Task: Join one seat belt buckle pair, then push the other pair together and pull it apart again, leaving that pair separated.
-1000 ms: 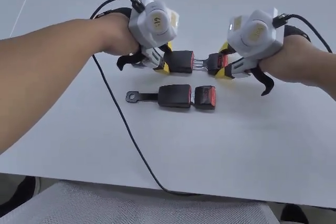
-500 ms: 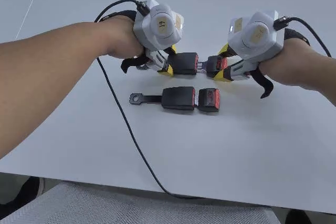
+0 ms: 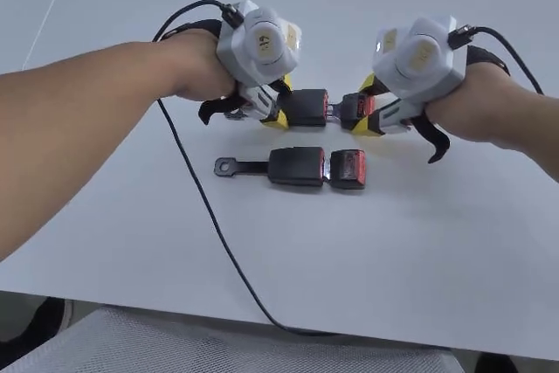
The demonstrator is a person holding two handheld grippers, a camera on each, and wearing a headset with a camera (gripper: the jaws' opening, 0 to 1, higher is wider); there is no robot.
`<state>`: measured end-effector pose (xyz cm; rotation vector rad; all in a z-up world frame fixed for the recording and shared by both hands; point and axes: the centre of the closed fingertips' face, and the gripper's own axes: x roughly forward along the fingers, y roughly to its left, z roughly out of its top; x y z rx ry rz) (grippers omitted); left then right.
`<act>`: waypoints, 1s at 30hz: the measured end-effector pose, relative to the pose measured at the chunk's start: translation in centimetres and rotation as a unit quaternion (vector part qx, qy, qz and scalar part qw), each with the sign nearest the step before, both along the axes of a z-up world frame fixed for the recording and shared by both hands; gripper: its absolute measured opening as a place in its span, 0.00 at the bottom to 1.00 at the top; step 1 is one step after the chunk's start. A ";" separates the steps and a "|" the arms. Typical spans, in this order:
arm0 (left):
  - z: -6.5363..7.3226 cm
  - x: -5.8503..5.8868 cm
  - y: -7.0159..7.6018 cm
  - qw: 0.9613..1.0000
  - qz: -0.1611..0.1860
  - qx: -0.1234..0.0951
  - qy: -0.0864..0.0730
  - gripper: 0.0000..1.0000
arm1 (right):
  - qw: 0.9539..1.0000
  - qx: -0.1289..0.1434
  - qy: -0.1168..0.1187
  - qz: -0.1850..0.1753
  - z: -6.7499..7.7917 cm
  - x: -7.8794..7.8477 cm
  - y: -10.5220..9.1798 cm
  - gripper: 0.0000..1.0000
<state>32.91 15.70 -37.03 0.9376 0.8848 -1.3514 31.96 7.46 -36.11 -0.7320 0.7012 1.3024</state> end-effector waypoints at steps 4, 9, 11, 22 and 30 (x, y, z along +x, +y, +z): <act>0.0 0.0 0.0 1.000 0.003 -0.001 0.001 0.30 | 1.000 0.003 0.003 -0.003 -0.2 0.1 0.2 0.33; -0.1 -0.1 0.0 1.000 0.001 0.000 0.000 0.30 | 1.000 0.007 -0.001 0.000 -0.3 0.0 0.8 0.33; -0.1 -0.2 0.0 1.000 -0.001 0.001 -0.002 0.30 | 1.000 0.006 -0.002 0.001 -0.3 -0.1 1.1 0.33; -0.2 -0.4 0.0 1.000 0.002 0.001 -0.002 0.30 | 1.000 0.001 -0.007 0.003 -0.7 0.1 1.3 0.33; -0.3 -0.4 0.1 1.000 0.002 0.006 0.000 0.30 | 1.000 -0.004 -0.013 0.010 -0.4 -0.2 1.2 0.34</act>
